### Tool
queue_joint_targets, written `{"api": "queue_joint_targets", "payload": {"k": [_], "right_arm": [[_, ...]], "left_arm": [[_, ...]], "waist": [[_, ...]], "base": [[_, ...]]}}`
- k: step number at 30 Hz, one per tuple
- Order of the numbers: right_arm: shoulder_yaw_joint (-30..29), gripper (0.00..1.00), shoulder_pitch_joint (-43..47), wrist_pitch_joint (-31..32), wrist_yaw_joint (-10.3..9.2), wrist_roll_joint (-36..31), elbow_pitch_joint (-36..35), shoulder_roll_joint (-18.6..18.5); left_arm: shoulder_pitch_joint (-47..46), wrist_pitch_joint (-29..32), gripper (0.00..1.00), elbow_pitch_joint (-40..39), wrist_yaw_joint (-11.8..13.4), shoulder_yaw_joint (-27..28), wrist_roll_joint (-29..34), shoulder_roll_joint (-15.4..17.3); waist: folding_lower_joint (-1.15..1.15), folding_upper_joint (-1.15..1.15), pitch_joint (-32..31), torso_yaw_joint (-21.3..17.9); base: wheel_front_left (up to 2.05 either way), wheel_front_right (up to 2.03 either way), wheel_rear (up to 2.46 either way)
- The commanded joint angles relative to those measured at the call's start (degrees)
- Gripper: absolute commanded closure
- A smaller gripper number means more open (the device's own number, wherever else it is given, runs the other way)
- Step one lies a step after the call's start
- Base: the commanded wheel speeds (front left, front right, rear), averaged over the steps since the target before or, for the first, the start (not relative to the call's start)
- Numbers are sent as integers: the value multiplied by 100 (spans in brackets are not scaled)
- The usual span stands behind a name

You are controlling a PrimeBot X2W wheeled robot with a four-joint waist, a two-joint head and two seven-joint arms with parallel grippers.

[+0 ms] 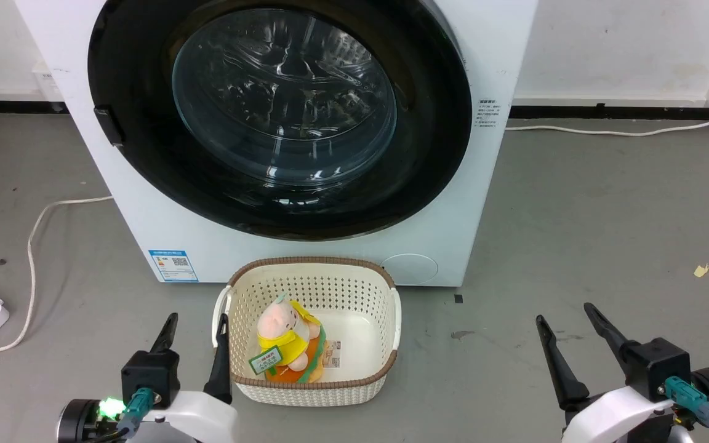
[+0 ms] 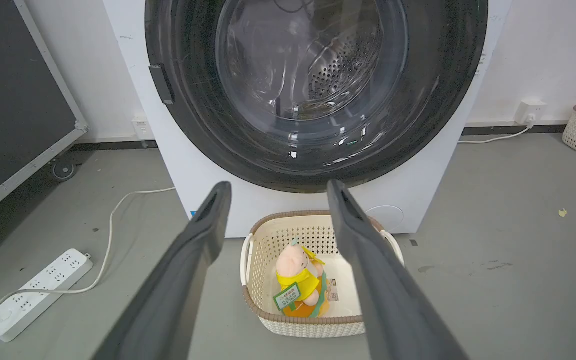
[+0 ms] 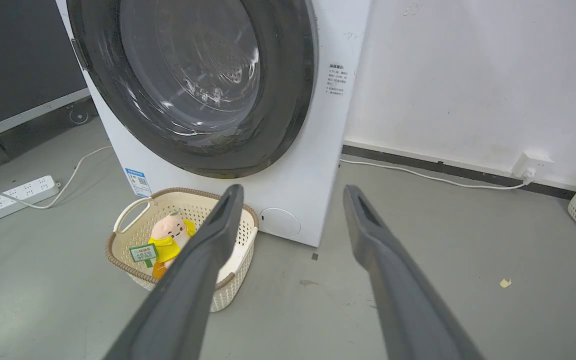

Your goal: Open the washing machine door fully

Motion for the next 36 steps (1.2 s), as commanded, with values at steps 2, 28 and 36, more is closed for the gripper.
{"api": "queue_joint_targets", "payload": {"k": [2, 28, 36], "right_arm": [[-24, 0, 14, -77, 0, 39, -10, 2], [-17, 0, -274, -387, -1, 563, -14, -118], [-15, 0, -678, -454, -2, 1040, 9, -295]], "left_arm": [[1, -77, 0, 2, 4, -36, -13, 1], [-132, -388, 0, -67, -9, -235, -40, 3], [-309, -484, 0, -126, 1, -333, -56, 3]], "waist": [[0, 0, -5, -2], [0, 0, 207, 80], [0, 0, 501, 156]], "base": [[0, 0, 0], [0, 0, 0], [0, 0, 0]]}}
